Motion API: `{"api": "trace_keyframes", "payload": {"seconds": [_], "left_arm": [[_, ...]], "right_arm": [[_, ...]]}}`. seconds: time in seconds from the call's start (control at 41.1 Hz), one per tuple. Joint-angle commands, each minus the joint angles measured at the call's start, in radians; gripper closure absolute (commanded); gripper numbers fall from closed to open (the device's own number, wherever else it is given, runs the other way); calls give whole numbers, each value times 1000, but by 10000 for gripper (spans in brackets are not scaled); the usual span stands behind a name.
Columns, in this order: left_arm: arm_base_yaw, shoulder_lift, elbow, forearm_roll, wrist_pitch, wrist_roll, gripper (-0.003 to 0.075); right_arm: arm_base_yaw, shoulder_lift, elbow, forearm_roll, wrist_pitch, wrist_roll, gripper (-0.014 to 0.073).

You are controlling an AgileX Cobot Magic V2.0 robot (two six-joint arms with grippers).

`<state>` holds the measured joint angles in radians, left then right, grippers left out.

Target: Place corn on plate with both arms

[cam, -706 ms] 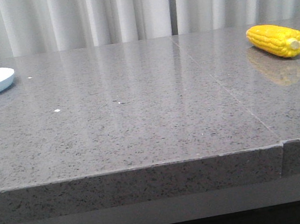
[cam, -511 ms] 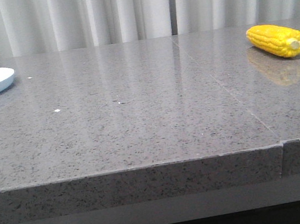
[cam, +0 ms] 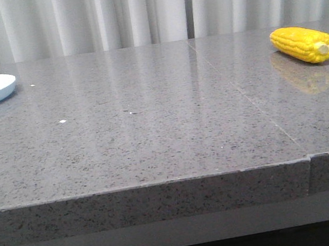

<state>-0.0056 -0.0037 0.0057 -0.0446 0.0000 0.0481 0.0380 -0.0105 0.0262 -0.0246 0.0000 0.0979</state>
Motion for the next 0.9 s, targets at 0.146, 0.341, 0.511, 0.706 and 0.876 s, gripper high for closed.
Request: {"api": "trace_keyframes", "payload": {"seconds": [0.146, 0.341, 0.511, 0.706, 0.876], "left_arm": [[-1, -18, -52, -6, -123, -8, 741], [-1, -16, -234, -2, -57, -8, 740], [-1, 29, -420, 32, 70, -6, 740], [-1, 201, -634, 45, 235, -6, 740], [-1, 382, -773, 45, 415, -6, 740]], "right_arm": [[0, -12, -78, 5, -84, -2, 662], [0, 6, -289, 5, 128, -2, 662], [0, 107, -492, 5, 290, -2, 662], [0, 286, -694, 5, 436, -2, 662], [0, 434, -805, 5, 583, -2, 662]]}}
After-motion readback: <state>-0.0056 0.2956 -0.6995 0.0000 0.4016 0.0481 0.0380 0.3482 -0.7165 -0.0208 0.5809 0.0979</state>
